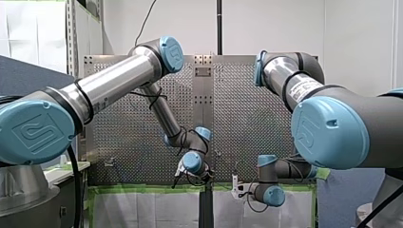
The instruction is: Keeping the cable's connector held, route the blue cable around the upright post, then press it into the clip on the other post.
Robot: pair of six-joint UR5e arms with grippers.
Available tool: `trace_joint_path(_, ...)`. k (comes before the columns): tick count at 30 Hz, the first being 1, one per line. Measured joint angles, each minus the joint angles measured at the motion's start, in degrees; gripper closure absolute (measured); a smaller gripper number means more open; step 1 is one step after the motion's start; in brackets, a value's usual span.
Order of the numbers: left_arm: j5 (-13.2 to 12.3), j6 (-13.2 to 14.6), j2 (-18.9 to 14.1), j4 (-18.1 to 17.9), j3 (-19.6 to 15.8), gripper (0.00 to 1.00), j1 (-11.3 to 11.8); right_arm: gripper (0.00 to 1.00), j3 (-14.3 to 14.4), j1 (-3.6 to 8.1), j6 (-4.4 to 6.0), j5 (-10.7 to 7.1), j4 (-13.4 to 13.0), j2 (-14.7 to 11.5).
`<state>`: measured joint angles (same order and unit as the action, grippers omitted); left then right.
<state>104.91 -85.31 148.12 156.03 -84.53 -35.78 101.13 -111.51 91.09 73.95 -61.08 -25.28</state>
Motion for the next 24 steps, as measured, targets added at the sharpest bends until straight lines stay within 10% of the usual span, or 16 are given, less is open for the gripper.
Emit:
trace_joint_path(5, 0.15, -0.3, -0.01, 0.48, 0.32, 0.0, -0.03, 1.0, 0.01, -0.06, -0.13, -0.58, 0.55, 0.0)
trace_joint_path(8, 0.62, -0.29, -0.03, 0.51, 0.34, 0.17, -0.1, 1.0, 0.0, -0.11, -0.17, -0.8, 0.76, 0.0)
trace_joint_path(16, 1.96, -0.06, -0.07, 0.39, 0.36, 0.98, -0.06, 1.0, 0.0, -0.11, -0.19, -0.79, 0.94, 0.0)
trace_joint_path(24, 3.92, 1.53, -0.08, -0.21, 0.37, 0.98, 0.12, 1.0, 0.0, 0.49, -0.2, -0.37, 0.89, 0.0)
